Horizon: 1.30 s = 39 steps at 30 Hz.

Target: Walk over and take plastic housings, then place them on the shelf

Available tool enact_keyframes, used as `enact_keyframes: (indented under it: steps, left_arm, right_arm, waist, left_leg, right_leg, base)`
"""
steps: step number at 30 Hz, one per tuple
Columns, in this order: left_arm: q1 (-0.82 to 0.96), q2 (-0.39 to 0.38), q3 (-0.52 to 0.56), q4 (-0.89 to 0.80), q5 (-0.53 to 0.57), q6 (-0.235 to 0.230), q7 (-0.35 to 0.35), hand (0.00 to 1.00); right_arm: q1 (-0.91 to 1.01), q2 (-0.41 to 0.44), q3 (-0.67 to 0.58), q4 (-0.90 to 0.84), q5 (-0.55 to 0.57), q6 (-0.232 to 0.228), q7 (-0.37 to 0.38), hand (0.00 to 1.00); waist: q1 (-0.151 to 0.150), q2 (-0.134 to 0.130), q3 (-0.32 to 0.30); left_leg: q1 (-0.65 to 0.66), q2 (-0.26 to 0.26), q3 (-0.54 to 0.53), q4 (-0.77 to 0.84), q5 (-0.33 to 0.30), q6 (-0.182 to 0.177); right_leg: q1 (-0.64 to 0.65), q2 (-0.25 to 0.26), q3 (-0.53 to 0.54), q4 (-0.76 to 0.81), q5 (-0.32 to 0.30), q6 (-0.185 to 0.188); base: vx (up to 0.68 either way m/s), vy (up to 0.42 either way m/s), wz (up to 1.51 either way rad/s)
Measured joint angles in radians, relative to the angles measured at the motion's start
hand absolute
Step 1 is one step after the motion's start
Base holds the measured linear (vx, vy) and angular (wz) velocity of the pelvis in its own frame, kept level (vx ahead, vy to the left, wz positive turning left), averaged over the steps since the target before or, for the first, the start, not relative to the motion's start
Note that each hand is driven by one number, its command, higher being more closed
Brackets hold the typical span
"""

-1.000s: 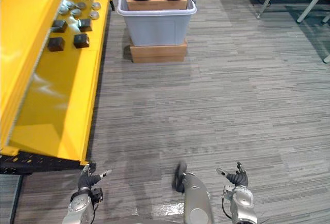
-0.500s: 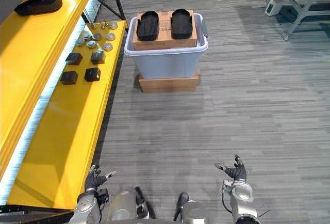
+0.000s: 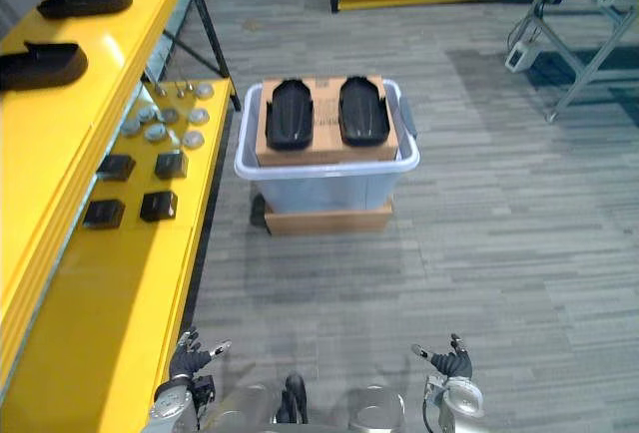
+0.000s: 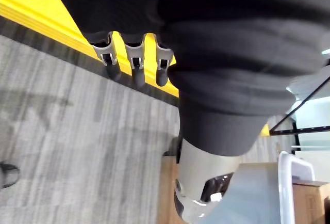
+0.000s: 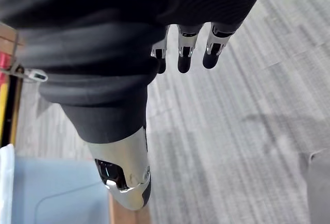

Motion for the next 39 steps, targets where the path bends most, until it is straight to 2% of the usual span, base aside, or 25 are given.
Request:
enact_keyframes:
  steps: [1, 2, 3, 4, 5, 6, 7, 8, 9, 10, 11, 12, 13, 15, 16, 17, 18, 19, 20, 21, 24, 26, 32, 37, 39]
  left_arm:
    - [-0.001, 0.000, 0.000, 0.001, 0.001, -0.001, 0.000, 0.00]
    - [0.000, 0.004, 0.001, 0.009, 0.001, -0.002, 0.001, 0.00]
    - [0.001, 0.006, 0.001, 0.017, 0.001, -0.002, 0.002, 0.00]
    - [0.007, 0.011, -0.002, 0.040, 0.002, -0.001, 0.003, 0.00]
    - [0.005, -0.004, -0.001, 0.060, 0.003, 0.003, 0.002, 0.00]
    - [0.007, -0.007, -0.001, 0.061, 0.003, 0.003, 0.001, 0.00]
    - [0.004, -0.009, 0.000, 0.066, 0.003, 0.003, 0.000, 0.00]
    - [0.000, -0.015, 0.002, 0.062, 0.003, 0.001, -0.003, 0.00]
    - [-0.001, -0.020, 0.002, 0.058, 0.003, 0.001, -0.004, 0.00]
    - [0.001, -0.028, 0.002, 0.053, 0.003, -0.001, -0.004, 0.00]
    - [0.008, -0.041, 0.002, 0.053, 0.003, -0.001, -0.005, 0.00]
    - [0.013, -0.048, 0.001, 0.053, 0.003, 0.000, -0.006, 0.00]
    - [0.015, -0.050, 0.001, 0.054, 0.002, 0.000, -0.005, 0.00]
    - [0.024, -0.051, 0.002, 0.052, 0.001, 0.000, -0.005, 0.00]
    - [0.025, -0.051, 0.004, 0.051, 0.001, 0.000, -0.005, 0.00]
    - [0.023, -0.052, 0.004, 0.050, 0.001, 0.000, -0.005, 0.00]
    - [0.022, -0.055, 0.003, 0.047, 0.001, 0.000, -0.005, 0.00]
    - [0.022, -0.055, 0.001, 0.046, 0.001, 0.000, -0.005, 0.00]
    - [0.021, -0.058, 0.001, 0.050, 0.001, 0.000, -0.006, 0.00]
    - [0.009, -0.048, 0.001, 0.047, 0.001, 0.002, -0.005, 0.00]
    - [0.003, -0.028, 0.000, 0.040, 0.001, 0.000, -0.006, 0.00]
    - [0.006, -0.015, 0.000, 0.042, 0.001, 0.001, -0.006, 0.00]
    - [0.007, 0.023, 0.001, 0.046, 0.002, 0.002, -0.005, 0.00]
    - [0.035, 0.024, 0.001, 0.045, 0.003, 0.002, -0.009, 0.00]
    - [0.049, 0.027, -0.001, 0.045, 0.015, 0.002, -0.025, 0.00]
  right_arm:
    - [0.001, 0.000, 0.000, 0.000, 0.000, 0.000, 0.000, 0.00]
    - [0.005, 0.001, 0.000, 0.000, 0.000, 0.001, 0.000, 0.00]
    - [0.010, 0.000, 0.000, 0.000, -0.001, 0.002, 0.000, 0.00]
    - [0.033, 0.001, 0.003, 0.001, -0.004, 0.006, 0.000, 0.00]
    - [0.026, -0.011, 0.002, 0.002, -0.009, 0.008, 0.000, 0.00]
    - [0.022, -0.012, 0.002, -0.004, -0.009, 0.007, 0.001, 0.00]
    - [0.022, -0.012, 0.001, -0.008, -0.009, 0.008, 0.004, 0.00]
    - [0.032, -0.012, 0.000, -0.009, -0.009, 0.008, 0.011, 0.00]
    - [0.040, -0.012, 0.001, -0.010, -0.009, 0.008, 0.016, 0.00]
    - [0.052, -0.010, 0.005, -0.011, -0.009, 0.008, 0.018, 0.00]
    - [0.061, -0.003, 0.016, -0.019, -0.007, 0.008, 0.016, 0.00]
    - [0.073, -0.007, 0.014, -0.022, -0.007, 0.007, 0.016, 0.00]
    - [0.072, -0.006, 0.008, -0.022, -0.005, 0.006, 0.015, 0.00]
    - [0.070, 0.006, -0.007, -0.022, 0.010, 0.005, 0.015, 0.00]
    - [0.069, 0.007, -0.008, -0.022, 0.012, 0.005, 0.016, 0.00]
    - [0.070, 0.013, -0.017, -0.020, 0.012, 0.005, 0.016, 0.00]
    - [0.071, 0.020, -0.037, -0.019, 0.012, 0.005, 0.015, 0.00]
    - [0.073, 0.021, -0.045, -0.019, 0.012, 0.005, 0.015, 0.00]
    - [0.076, 0.017, -0.058, -0.012, 0.013, 0.005, 0.015, 0.00]
    - [0.084, 0.033, -0.066, -0.010, 0.014, 0.007, 0.016, 0.00]
    - [0.088, 0.049, -0.070, -0.011, 0.034, 0.006, 0.015, 0.00]
    - [0.083, 0.048, -0.076, -0.011, 0.040, 0.004, 0.015, 0.00]
    - [0.071, 0.048, -0.147, -0.019, 0.092, 0.003, 0.006, 0.00]
    - [0.105, 0.021, -0.249, -0.207, 0.126, 0.000, -0.031, 0.00]
    - [0.109, 0.005, -0.266, -0.359, 0.120, -0.011, -0.066, 0.00]
  waist:
    - [-0.005, 0.002, -0.001]
    - [-0.010, -0.008, -0.002]
    - [-0.016, -0.013, -0.003]
    - [-0.024, -0.032, -0.013]
    - [-0.022, -0.004, -0.019]
    - [-0.023, -0.002, -0.019]
    - [-0.029, 0.002, -0.018]
    - [-0.033, 0.008, -0.018]
    - [-0.038, 0.013, -0.015]
    - [-0.042, 0.012, -0.011]
    - [-0.034, 0.014, -0.005]
    - [-0.023, 0.018, -0.005]
    - [-0.023, 0.016, -0.005]
    - [-0.015, 0.015, -0.005]
    - [-0.010, 0.016, -0.005]
    - [0.000, 0.016, -0.005]
    - [0.002, 0.020, -0.007]
    - [0.001, 0.026, -0.010]
    - [0.001, 0.056, -0.013]
    - [0.001, 0.025, -0.014]
    - [0.005, -0.025, -0.030]
    - [0.005, -0.029, -0.033]
    - [0.004, -0.025, -0.042]
    - [-0.007, -0.028, -0.076]
    - [-0.010, -0.032, -0.088]
  left_leg:
    - [0.024, 0.017, -0.001, -0.014, -0.005, -0.034]
    - [0.052, 0.027, 0.002, -0.023, -0.023, -0.079]
    - [0.068, 0.031, 0.002, -0.024, -0.039, -0.105]
    - [0.108, 0.032, -0.019, -0.035, -0.065, -0.143]
    - [0.114, 0.055, -0.025, -0.035, -0.066, -0.152]
    - [0.116, 0.061, -0.025, -0.026, -0.059, -0.163]
    - [0.102, 0.081, -0.031, 0.050, -0.047, -0.183]
    - [0.070, 0.102, -0.042, 0.149, -0.043, -0.188]
    - [0.037, 0.123, -0.052, 0.244, -0.029, -0.203]
    - [-0.027, 0.153, -0.062, 0.402, 0.016, -0.202]
    - [-0.095, 0.197, -0.057, 0.588, 0.017, -0.194]
    - [-0.144, 0.214, -0.041, 0.682, 0.004, -0.178]
    - [-0.165, 0.211, -0.032, 0.688, -0.003, -0.166]
    - [-0.204, 0.183, -0.003, 0.531, -0.021, -0.142]
    - [-0.214, 0.170, -0.010, 0.464, -0.022, -0.144]
    - [-0.216, 0.143, -0.042, 0.323, -0.021, -0.147]
    - [-0.210, 0.110, -0.089, 0.157, 0.012, -0.168]
    - [-0.206, 0.099, -0.103, 0.084, 0.064, -0.171]
    - [-0.201, 0.105, -0.114, 0.034, 0.148, -0.128]
    - [-0.182, 0.082, -0.106, 0.021, 0.149, -0.127]
    - [-0.161, 0.030, -0.085, -0.021, 0.143, -0.116]
    - [-0.149, 0.013, -0.075, -0.028, 0.132, -0.099]
    - [-0.113, 0.006, -0.057, -0.094, 0.134, -0.095]
    - [-0.094, -0.004, -0.044, -0.149, 0.141, -0.094]
    - [-0.093, -0.003, -0.036, -0.172, 0.148, -0.091]
  right_leg:
    - [-0.028, 0.026, 0.050, -0.171, 0.073, 0.014]
    - [-0.043, 0.041, 0.106, -0.315, 0.170, 0.017]
    - [-0.046, 0.044, 0.128, -0.355, 0.244, 0.020]
    - [-0.043, 0.052, 0.178, -0.359, 0.417, -0.017]
    - [-0.061, 0.075, 0.178, -0.297, 0.365, -0.027]
    - [-0.076, 0.079, 0.177, -0.258, 0.327, -0.034]
    - [-0.088, 0.081, 0.164, -0.177, 0.253, -0.055]
    - [-0.065, 0.086, 0.146, -0.161, 0.213, -0.053]
    - [-0.039, 0.091, 0.129, -0.162, 0.197, -0.059]
    - [0.007, 0.101, 0.116, -0.174, 0.177, -0.068]
    - [0.071, 0.126, 0.107, -0.211, 0.161, -0.089]
    - [0.129, 0.140, 0.108, -0.258, 0.161, -0.101]
    - [0.157, 0.141, 0.108, -0.283, 0.164, -0.103]
    - [0.228, 0.137, 0.122, -0.359, 0.177, -0.096]
    - [0.236, 0.135, 0.129, -0.365, 0.179, -0.091]
    - [0.251, 0.131, 0.143, -0.371, 0.176, -0.081]
    - [0.262, 0.127, 0.150, -0.372, 0.167, -0.066]
    - [0.265, 0.130, 0.152, -0.371, 0.159, -0.053]
    - [0.283, 0.147, 0.155, -0.370, 0.142, -0.031]
    - [0.296, 0.122, 0.158, -0.372, 0.138, -0.020]
    - [0.299, 0.070, 0.177, -0.384, 0.121, 0.006]
    - [0.304, 0.052, 0.182, -0.399, 0.117, 0.018]
    - [0.313, 0.051, 0.206, -0.441, 0.120, 0.026]
    - [0.307, 0.051, 0.223, -0.462, 0.122, 0.027]
    - [0.299, 0.053, 0.231, -0.464, 0.127, 0.033]
  base:
    - [0.50, -0.193, 0.43]
    - [0.51, -0.228, 0.47]
    - [0.49, -0.269, 0.47]
    - [0.48, -0.297, 0.18]
    - [0.46, -0.289, 0.03]
    - [0.48, -0.337, -0.06]
    - [0.38, -0.289, 0.15]
    - [0.38, -0.298, 0.31]
    - [0.27, -0.229, 0.40]
    - [0.34, -0.247, 0.29]
    - [0.38, -0.243, 0.03]
    - [0.31, -0.153, -0.16]
    - [0.27, -0.100, -0.20]
    - [0.27, -0.044, -0.19]
    - [0.29, 0.025, -0.36]
    - [0.30, 0.083, -0.34]
    - [0.30, 0.105, -0.28]
    - [0.31, 0.156, -0.17]
    - [0.28, 0.163, -0.02]
    - [0.33, 0.194, 0.03]
    - [0.23, 0.154, 0.01]
    - [0.11, 0.086, -0.08]
    - [0.06, 0.004, -0.13]
    - [0.06, 0.000, -0.11]
    - [0.08, 0.000, -0.10]
